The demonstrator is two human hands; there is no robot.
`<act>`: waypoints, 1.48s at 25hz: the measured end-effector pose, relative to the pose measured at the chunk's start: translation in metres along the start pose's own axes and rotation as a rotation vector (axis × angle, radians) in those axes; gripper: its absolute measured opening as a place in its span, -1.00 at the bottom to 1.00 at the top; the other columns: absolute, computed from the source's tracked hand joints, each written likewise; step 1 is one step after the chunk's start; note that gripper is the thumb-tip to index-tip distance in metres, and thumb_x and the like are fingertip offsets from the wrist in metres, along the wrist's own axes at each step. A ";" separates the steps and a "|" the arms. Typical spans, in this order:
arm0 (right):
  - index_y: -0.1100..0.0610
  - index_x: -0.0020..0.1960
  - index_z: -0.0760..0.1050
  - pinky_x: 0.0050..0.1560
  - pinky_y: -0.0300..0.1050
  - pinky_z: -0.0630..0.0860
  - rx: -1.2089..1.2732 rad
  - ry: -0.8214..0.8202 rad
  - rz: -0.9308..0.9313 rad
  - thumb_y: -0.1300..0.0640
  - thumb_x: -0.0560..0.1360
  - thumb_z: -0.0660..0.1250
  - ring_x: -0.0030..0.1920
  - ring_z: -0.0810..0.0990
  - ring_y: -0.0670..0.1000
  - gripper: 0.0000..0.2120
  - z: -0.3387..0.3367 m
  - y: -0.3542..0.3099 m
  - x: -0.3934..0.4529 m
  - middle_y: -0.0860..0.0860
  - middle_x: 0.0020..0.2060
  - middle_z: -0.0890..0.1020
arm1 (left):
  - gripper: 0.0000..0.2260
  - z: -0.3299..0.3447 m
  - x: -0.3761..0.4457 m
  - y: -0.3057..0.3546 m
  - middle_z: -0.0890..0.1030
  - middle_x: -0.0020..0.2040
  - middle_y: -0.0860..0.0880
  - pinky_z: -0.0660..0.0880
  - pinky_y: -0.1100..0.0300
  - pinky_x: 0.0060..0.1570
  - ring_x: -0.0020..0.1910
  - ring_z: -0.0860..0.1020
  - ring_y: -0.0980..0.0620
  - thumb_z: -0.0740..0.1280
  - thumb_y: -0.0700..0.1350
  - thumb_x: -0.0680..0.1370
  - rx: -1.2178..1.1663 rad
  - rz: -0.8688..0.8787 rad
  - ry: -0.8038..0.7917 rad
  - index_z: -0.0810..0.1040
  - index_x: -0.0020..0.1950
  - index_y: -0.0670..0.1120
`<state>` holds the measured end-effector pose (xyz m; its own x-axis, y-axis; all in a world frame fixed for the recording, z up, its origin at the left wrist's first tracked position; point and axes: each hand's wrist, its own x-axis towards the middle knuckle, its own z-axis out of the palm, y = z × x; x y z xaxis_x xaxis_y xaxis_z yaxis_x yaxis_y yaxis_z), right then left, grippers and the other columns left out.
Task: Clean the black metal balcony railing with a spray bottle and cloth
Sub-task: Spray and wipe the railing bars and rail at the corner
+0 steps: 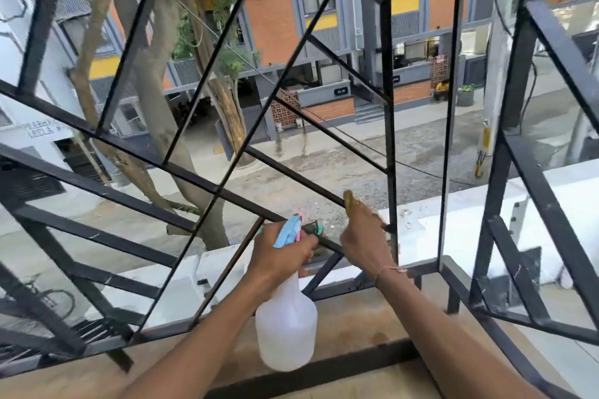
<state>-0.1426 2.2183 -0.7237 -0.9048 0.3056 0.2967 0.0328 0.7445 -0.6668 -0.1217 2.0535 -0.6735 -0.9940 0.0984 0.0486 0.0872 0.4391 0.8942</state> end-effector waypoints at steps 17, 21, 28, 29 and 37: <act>0.25 0.26 0.44 -0.26 -0.11 0.28 0.520 0.116 -0.080 0.41 0.49 0.13 -0.36 0.45 0.03 -0.63 0.053 -0.120 -0.021 0.05 -0.35 0.49 | -0.81 -0.082 -0.013 -0.026 0.53 -0.39 -0.07 0.45 0.26 -0.51 -0.44 0.47 -0.06 0.50 -0.11 0.43 -0.022 -0.141 0.354 0.62 -0.20 -0.23; 0.22 0.49 0.35 -0.05 -0.28 0.36 0.459 -0.020 -0.332 0.49 0.47 0.10 0.10 0.59 0.18 -0.40 0.050 -0.140 -0.003 0.22 0.15 0.64 | -0.86 -0.084 -0.016 -0.022 0.58 -0.36 -0.11 0.50 0.24 -0.45 -0.37 0.57 -0.02 0.47 -0.14 0.44 -0.036 -0.091 0.292 0.60 -0.23 -0.20; 0.19 0.62 0.08 0.55 -0.11 0.16 0.209 -0.150 -0.607 0.46 0.46 0.24 0.57 0.20 0.09 -0.22 0.071 -0.117 -0.006 0.12 0.58 0.24 | -0.85 -0.085 -0.020 -0.018 0.49 -0.46 0.02 0.47 0.25 -0.48 -0.43 0.47 0.02 0.49 -0.06 0.37 -0.039 -0.063 0.274 0.57 -0.28 -0.08; 0.15 0.63 0.05 0.55 -0.06 0.18 0.189 -0.136 -0.589 0.47 0.45 0.25 0.58 0.17 0.07 -0.18 0.075 -0.103 -0.009 0.09 0.59 0.21 | -0.83 -0.083 -0.020 -0.019 0.53 -0.44 -0.04 0.47 0.25 -0.48 -0.41 0.51 0.01 0.49 -0.09 0.41 -0.017 -0.062 0.236 0.58 -0.24 -0.17; 0.15 0.59 0.19 0.47 -0.18 0.17 0.042 -0.162 -0.005 0.51 0.46 0.10 0.50 0.34 0.13 -0.27 0.067 0.068 -0.041 0.12 0.52 0.35 | -0.87 -0.057 -0.019 -0.031 0.68 -0.17 -0.25 0.56 0.21 -0.39 -0.10 0.68 -0.23 0.43 -0.20 0.46 -0.027 -0.056 0.105 0.58 -0.29 -0.10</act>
<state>-0.1313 2.2170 -0.8268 -0.9617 0.1994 0.1881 0.0132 0.7191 -0.6948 -0.1090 1.9869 -0.6771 -0.9989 -0.0202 0.0434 0.0310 0.4171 0.9083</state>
